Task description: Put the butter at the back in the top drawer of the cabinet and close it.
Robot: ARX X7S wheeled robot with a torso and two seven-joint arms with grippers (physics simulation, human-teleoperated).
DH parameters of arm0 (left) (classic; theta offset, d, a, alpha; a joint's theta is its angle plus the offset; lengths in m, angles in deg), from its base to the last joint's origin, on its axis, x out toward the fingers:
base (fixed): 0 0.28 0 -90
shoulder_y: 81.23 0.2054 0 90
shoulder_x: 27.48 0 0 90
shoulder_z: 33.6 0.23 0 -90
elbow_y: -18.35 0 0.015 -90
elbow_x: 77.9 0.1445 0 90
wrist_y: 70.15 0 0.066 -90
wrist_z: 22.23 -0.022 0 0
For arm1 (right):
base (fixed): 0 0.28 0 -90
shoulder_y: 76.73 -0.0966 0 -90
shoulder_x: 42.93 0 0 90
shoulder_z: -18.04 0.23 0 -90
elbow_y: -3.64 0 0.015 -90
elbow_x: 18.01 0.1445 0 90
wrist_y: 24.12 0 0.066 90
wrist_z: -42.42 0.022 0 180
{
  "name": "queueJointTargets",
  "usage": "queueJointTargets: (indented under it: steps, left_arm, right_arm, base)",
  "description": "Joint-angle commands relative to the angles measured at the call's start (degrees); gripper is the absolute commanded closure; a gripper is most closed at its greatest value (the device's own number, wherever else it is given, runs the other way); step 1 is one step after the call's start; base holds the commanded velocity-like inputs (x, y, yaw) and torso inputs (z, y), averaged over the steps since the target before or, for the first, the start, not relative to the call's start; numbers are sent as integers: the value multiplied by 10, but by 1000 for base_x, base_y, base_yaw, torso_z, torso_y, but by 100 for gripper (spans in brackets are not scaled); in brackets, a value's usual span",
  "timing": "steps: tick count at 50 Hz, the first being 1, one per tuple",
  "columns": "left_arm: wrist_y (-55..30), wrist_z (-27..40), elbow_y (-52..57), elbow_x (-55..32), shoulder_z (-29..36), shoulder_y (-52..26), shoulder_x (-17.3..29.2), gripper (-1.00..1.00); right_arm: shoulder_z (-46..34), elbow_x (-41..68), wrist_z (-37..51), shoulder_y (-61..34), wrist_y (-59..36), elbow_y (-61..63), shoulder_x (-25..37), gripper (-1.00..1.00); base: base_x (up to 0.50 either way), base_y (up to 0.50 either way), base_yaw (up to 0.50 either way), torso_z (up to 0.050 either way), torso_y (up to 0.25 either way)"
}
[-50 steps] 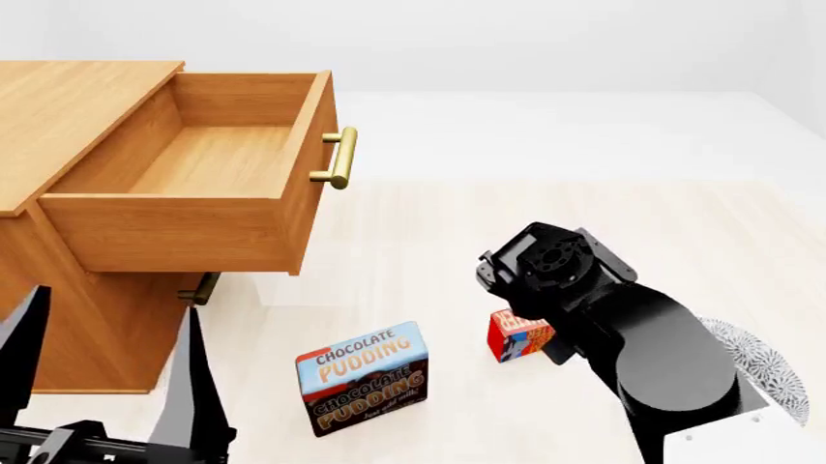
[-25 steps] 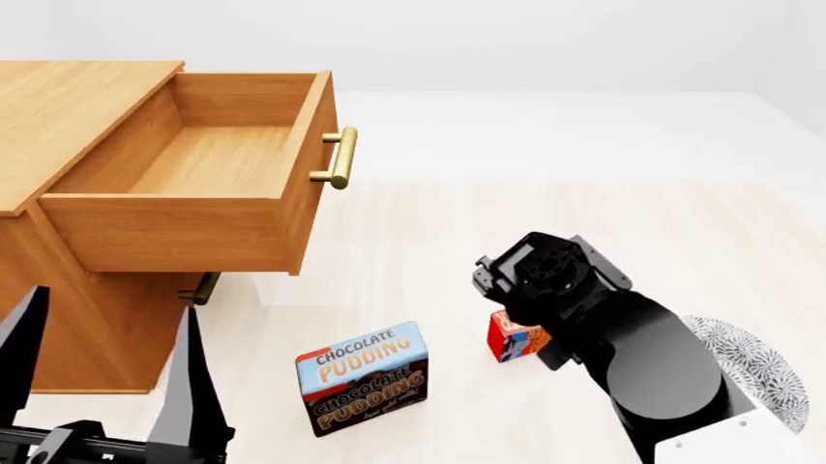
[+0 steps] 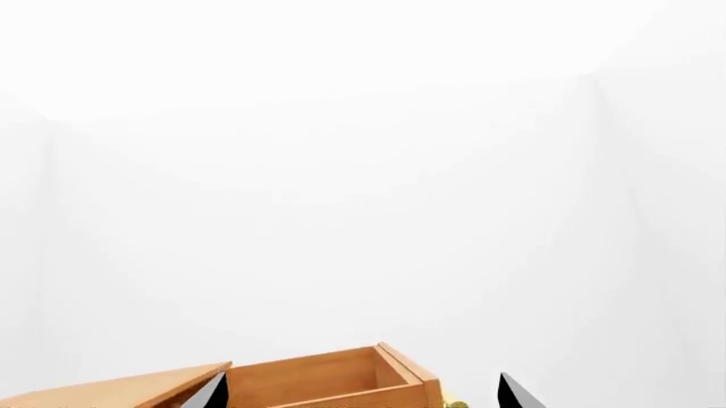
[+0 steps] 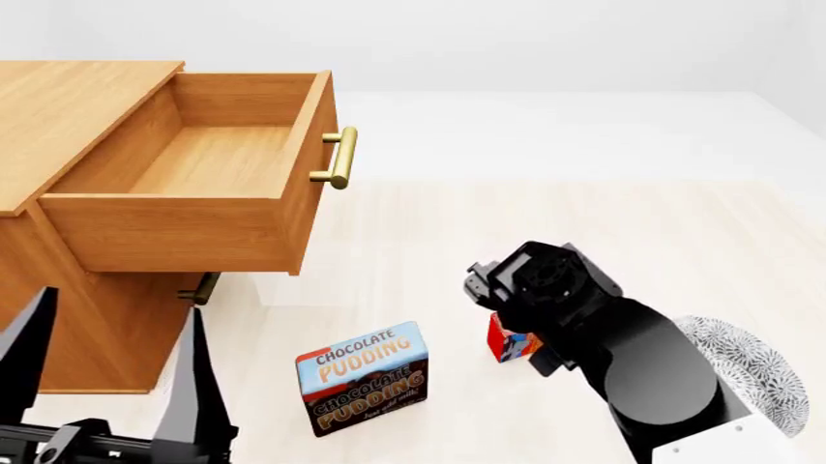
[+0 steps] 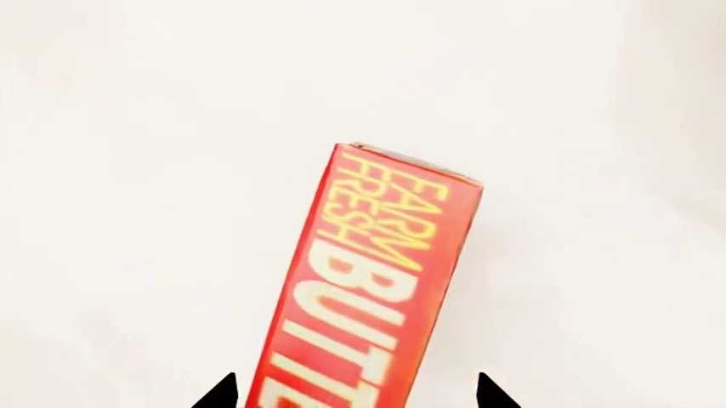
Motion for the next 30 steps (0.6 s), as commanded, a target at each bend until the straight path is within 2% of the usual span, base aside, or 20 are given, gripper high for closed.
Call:
queueJointTargets:
  steps: [1,15,16,30]
  left_arm:
    - [1,-2,-6,0,3,-4,-2,-100]
    - [1,-5,-18,-2,7,-12,-4,-100]
    - [1,-5,-18,-2,7,-12,-4,-100]
    - [-1,-3,-15,-4,3,-10,-2,-100]
  right_arm:
    - [-2,2,-10,5,-8,0,0,-100]
    - [-5,1,-24,8,-8,0,-3,-100]
    - [-5,0,-24,8,-2,0,-4,100]
    - [-6,-2,-28,4,0,0,-4,100]
  base:
    - [0,0,0,0,0]
    - [0,0,0,0,0]
    - [0,0,0,0,0]
    - [1,0,0,0,0]
